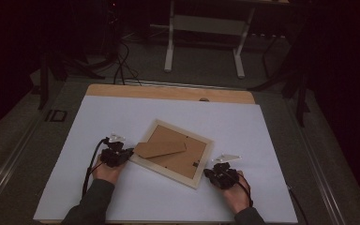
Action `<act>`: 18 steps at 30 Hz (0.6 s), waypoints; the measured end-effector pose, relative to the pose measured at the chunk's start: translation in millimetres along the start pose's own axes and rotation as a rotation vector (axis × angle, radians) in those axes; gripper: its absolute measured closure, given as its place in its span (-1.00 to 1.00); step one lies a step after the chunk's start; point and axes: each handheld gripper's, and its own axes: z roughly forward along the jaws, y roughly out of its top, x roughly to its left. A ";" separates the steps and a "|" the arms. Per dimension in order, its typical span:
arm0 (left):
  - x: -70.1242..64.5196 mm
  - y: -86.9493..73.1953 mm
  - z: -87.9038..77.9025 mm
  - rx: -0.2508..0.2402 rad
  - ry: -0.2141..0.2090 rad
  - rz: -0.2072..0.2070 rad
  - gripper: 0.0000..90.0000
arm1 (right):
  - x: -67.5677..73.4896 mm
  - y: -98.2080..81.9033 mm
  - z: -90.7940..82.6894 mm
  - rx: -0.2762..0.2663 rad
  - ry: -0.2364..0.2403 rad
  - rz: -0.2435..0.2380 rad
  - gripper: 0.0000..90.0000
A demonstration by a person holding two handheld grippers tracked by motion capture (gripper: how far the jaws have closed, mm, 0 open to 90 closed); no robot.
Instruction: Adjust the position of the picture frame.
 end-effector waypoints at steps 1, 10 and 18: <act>-0.3 -0.6 -0.3 -0.001 0.000 -0.003 1.00 | -0.9 0.6 0.4 -0.001 -0.001 0.002 1.00; -4.2 -5.4 -4.7 0.006 -0.004 -0.014 1.00 | -11.1 6.5 4.9 -0.008 0.000 0.020 1.00; -7.5 -8.5 -6.3 -0.002 0.009 -0.020 1.00 | -16.9 9.8 8.2 -0.018 0.004 0.023 1.00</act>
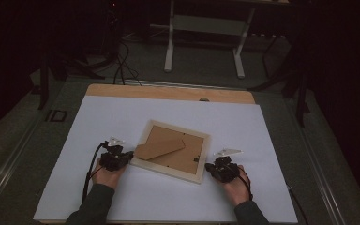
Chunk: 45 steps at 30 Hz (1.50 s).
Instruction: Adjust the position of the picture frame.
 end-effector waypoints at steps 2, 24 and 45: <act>0.1 -0.7 -0.2 -0.003 -0.002 -0.006 1.00 | -1.4 0.8 1.0 -0.004 0.002 0.006 1.00; -5.0 -7.0 -4.0 -0.006 -0.015 -0.026 1.00 | -11.0 6.8 6.7 -0.026 -0.014 0.011 1.00; -13.4 -8.4 -3.8 -0.006 -0.005 -0.010 1.00 | -23.1 13.3 12.4 -0.046 -0.025 0.052 1.00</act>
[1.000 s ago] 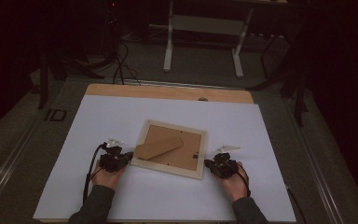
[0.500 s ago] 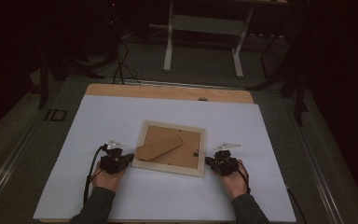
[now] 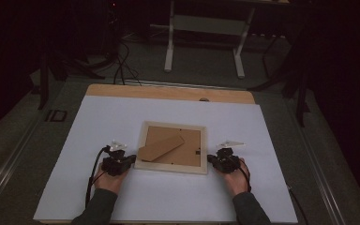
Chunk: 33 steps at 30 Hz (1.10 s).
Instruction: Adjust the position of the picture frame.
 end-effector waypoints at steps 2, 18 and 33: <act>-1.9 0.3 0.8 0.000 0.000 0.005 1.00 | -0.9 0.1 0.3 -0.003 -0.002 0.004 1.00; -8.4 0.2 2.4 -0.001 0.004 0.028 1.00 | -7.6 5.5 5.3 -0.020 -0.036 -0.005 1.00; -9.0 0.0 3.1 -0.005 -0.002 0.040 1.00 | -4.9 2.5 3.7 -0.032 -0.060 0.000 1.00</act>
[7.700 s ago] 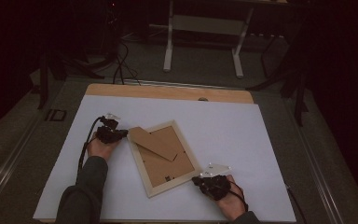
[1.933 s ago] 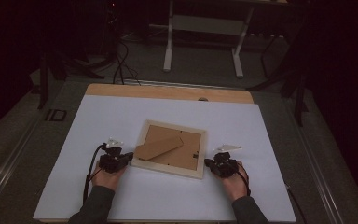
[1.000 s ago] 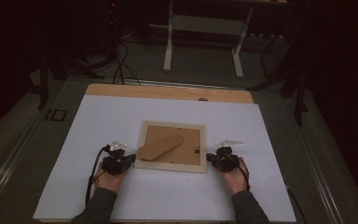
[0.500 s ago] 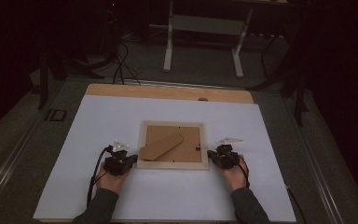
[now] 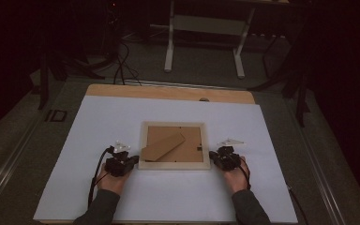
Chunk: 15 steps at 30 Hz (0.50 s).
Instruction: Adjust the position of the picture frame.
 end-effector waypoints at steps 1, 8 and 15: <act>0.4 0.0 0.0 0.000 -0.003 0.001 1.00 | -0.3 -1.2 -0.8 -0.004 0.006 0.001 1.00; 4.6 0.2 -1.8 -0.003 -0.020 0.003 0.93 | 2.2 -2.9 -8.7 -0.055 0.014 -0.019 0.92; 7.6 0.6 -6.2 -0.020 -0.008 0.003 0.82 | -2.6 -2.4 -24.3 -0.112 0.029 -0.011 0.78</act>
